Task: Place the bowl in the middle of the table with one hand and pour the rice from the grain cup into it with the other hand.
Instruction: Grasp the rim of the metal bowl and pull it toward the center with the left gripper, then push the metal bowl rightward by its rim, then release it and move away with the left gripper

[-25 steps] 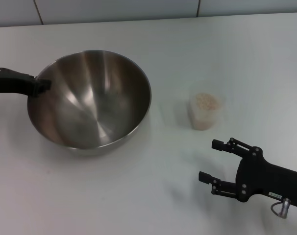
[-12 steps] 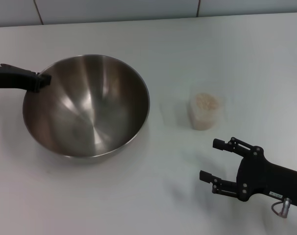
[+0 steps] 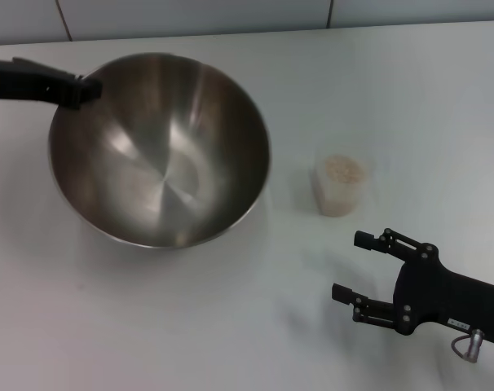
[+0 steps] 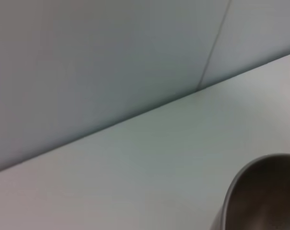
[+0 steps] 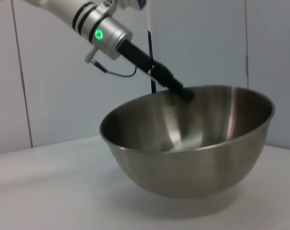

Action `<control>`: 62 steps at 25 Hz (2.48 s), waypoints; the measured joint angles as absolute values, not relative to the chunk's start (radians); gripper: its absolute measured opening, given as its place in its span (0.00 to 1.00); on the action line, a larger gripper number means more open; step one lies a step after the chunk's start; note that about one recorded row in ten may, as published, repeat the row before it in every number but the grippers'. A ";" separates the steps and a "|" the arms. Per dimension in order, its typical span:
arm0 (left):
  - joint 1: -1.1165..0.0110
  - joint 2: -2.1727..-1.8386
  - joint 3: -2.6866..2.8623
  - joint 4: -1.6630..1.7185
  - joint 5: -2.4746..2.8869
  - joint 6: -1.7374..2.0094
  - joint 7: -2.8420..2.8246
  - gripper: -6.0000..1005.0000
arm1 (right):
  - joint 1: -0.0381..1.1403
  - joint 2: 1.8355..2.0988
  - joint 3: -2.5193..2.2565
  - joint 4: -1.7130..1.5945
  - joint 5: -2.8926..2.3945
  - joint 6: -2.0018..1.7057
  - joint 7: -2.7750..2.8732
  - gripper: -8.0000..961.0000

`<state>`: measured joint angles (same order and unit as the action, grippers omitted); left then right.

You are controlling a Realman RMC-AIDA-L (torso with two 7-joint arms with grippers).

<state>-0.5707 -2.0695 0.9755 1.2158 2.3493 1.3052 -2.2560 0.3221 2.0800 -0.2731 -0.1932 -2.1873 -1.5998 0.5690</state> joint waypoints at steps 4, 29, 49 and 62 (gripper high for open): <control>-0.603 -2.070 0.977 1.223 2.305 1.332 -2.259 0.05 | 0.322 2.080 -0.273 -0.193 -2.187 -1.600 0.569 0.86; -0.696 -2.074 1.069 1.077 2.288 1.235 -2.238 0.09 | 0.321 2.080 -0.273 -0.193 -2.187 -1.601 0.570 0.86; -0.704 -2.072 1.072 0.925 2.289 1.136 -2.185 0.12 | 0.322 2.080 -0.273 -0.193 -2.186 -1.601 0.570 0.86; -0.702 -2.072 1.072 0.923 2.263 1.121 -2.181 0.14 | 0.323 2.080 -0.273 -0.193 -2.186 -1.601 0.569 0.86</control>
